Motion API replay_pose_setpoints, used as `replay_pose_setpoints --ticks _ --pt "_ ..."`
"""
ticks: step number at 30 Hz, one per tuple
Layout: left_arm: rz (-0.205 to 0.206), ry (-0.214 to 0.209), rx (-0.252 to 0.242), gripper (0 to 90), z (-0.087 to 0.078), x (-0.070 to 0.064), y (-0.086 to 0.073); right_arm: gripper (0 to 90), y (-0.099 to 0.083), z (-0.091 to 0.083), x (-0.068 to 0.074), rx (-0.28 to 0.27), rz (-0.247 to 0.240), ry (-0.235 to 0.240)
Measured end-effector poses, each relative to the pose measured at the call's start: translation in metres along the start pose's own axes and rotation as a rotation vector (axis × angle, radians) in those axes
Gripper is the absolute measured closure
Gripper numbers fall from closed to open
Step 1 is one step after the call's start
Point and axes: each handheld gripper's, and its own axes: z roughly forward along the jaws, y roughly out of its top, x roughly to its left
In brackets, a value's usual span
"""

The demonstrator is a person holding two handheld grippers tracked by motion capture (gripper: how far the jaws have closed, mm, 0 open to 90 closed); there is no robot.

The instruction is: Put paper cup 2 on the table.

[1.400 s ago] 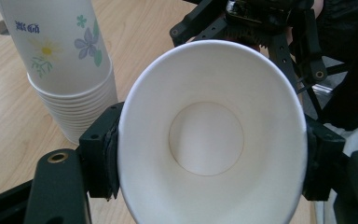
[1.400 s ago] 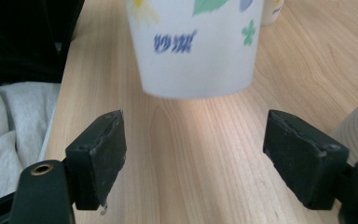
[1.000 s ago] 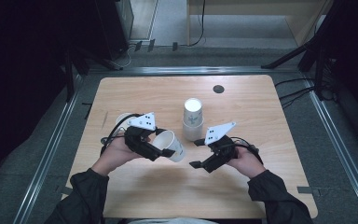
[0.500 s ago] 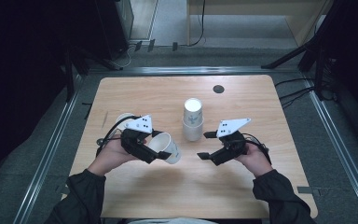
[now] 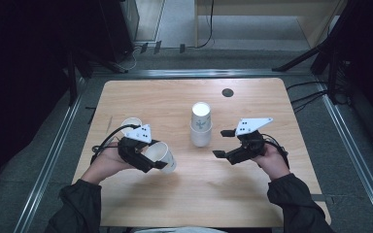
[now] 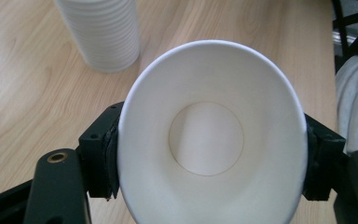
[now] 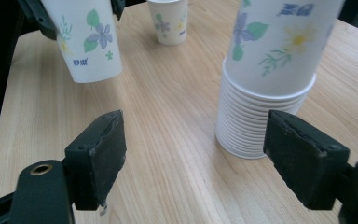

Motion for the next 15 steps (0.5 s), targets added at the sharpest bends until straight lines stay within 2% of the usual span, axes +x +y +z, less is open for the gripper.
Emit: replay_pose_setpoints --ticks 3,7,11,15 --pt "-0.01 0.014 0.009 25.5 -0.003 0.003 -0.008 22.3 0.0 -0.001 -0.005 -0.02 0.026 -0.007" --pt "-0.019 0.032 0.024 25.4 -0.005 0.005 -0.014 22.4 -0.001 -0.002 -0.009 -0.025 0.036 -0.022" --pt "-0.032 0.055 0.048 25.3 -0.009 0.006 -0.024 22.3 -0.002 0.0 -0.016 0.009 0.019 -0.061" --pt "-0.033 0.072 0.075 25.2 -0.011 0.006 -0.031 22.3 -0.004 0.002 -0.021 0.022 0.033 -0.062"
